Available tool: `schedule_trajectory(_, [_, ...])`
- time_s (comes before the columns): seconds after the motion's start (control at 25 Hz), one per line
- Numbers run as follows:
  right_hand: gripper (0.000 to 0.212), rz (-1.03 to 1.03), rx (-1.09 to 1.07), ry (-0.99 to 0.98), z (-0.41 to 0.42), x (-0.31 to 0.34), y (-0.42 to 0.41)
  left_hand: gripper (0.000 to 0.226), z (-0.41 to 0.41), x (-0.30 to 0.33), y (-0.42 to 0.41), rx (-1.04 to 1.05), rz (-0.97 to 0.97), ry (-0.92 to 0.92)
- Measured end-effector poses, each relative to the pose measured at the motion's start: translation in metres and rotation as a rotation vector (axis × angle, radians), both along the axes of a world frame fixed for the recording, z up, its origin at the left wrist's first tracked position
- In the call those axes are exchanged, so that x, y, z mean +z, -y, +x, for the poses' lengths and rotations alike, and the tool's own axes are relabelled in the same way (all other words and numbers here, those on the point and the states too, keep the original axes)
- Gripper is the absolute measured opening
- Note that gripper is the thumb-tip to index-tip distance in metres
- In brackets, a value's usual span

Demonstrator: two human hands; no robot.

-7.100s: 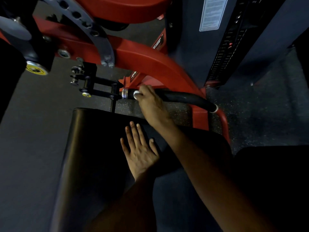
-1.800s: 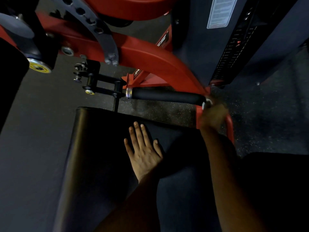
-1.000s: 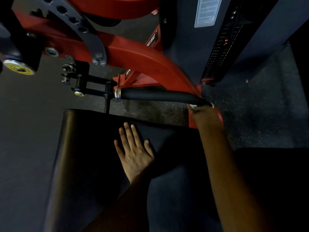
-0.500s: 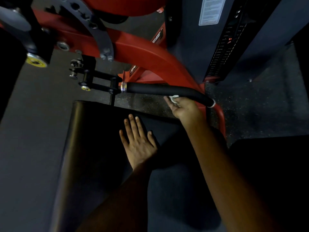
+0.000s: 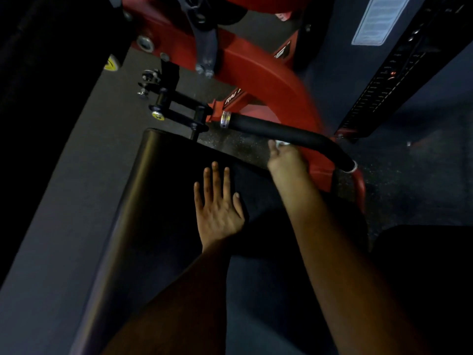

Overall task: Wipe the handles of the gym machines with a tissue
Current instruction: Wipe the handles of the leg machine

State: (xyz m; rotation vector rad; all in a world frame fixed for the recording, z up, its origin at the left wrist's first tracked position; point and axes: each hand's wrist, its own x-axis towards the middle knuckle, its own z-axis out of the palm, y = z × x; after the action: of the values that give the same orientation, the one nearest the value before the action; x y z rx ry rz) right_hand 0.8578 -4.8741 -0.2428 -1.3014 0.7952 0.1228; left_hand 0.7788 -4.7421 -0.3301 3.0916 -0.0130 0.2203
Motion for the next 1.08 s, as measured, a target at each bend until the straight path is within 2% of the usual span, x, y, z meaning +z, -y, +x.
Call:
schedule_trajectory(0.04, [0.034, -0.037, 0.01, -0.027, 0.003, -0.01, -0.002, 0.058, 0.001, 0.001, 0.001, 0.001, -0.007, -0.004])
schedule_trajectory(0.12, [0.029, 0.035, -0.027, -0.083, 0.012, -0.03, 0.009, 0.058, -0.001, -0.002, -0.002, 0.009, -0.007, 0.012])
schedule_trajectory(0.2, [0.037, -0.052, -0.099, -0.127, 0.012, -0.032, 0.023, 0.058, -0.003, -0.002, 0.0, 0.017, 0.013, 0.019])
schedule_trajectory(0.24, [0.038, -0.067, -0.14, -0.211, 0.008, -0.031, 0.031, 0.058, -0.002, -0.002, 0.0, 0.01, 0.013, 0.015])
schedule_trajectory(0.32, [0.035, -0.011, -0.025, -0.142, 0.009, -0.034, 0.02, 0.058, 0.0, -0.002, 0.001, 0.019, 0.012, 0.01])
schedule_trajectory(0.36, [0.032, 0.075, 0.007, -0.204, 0.011, -0.023, 0.006, 0.058, 0.001, -0.002, 0.001, 0.022, 0.01, 0.01])
schedule_trajectory(0.4, [0.029, 0.031, 0.076, -0.162, 0.012, -0.011, -0.01, 0.058, 0.0, -0.003, 0.001, 0.024, 0.03, 0.012])
schedule_trajectory(0.44, [0.026, 0.149, 0.042, -0.033, 0.016, -0.009, -0.024, 0.058, -0.001, -0.003, 0.001, 0.024, 0.035, 0.009])
schedule_trajectory(0.52, [0.019, 0.138, -0.026, -0.098, 0.033, -0.011, -0.031, 0.058, -0.001, -0.002, 0.001, 0.025, 0.046, 0.01])
schedule_trajectory(0.6, [0.025, -0.106, -0.166, -0.004, 0.045, -0.015, -0.023, 0.058, 0.001, -0.001, 0.002, 0.029, 0.035, 0.007])
schedule_trajectory(0.64, [0.025, -0.339, -0.177, 0.158, 0.05, -0.019, -0.021, 0.058, 0.001, -0.001, 0.002, 0.031, 0.036, 0.006])
schedule_trajectory(0.68, [0.023, -0.561, -0.082, 0.344, 0.05, -0.021, -0.024, 0.059, 0.001, -0.001, 0.003, 0.03, 0.039, 0.008])
schedule_trajectory(0.76, [0.018, -0.882, 0.343, 0.582, 0.044, -0.029, -0.025, 0.059, 0.0, -0.002, 0.003, 0.023, 0.048, 0.018])
schedule_trajectory(0.84, [0.023, -1.128, 0.513, 0.707, 0.036, -0.056, -0.003, 0.059, 0.0, -0.001, 0.002, 0.02, 0.048, 0.029])
schedule_trajectory(0.88, [0.023, -1.159, 0.504, 0.679, 0.027, -0.063, 0.013, 0.058, 0.0, -0.002, 0.002, 0.022, 0.043, 0.032])
schedule_trajectory(1.0, [0.021, -1.115, 0.286, 0.345, -0.004, -0.067, 0.045, 0.058, 0.001, -0.001, 0.002, 0.024, 0.022, 0.028])
schedule_trajectory(1.08, [0.018, -0.955, 0.068, 0.352, 0.007, -0.055, 0.021, 0.058, 0.001, -0.001, 0.002, 0.02, 0.025, 0.027])
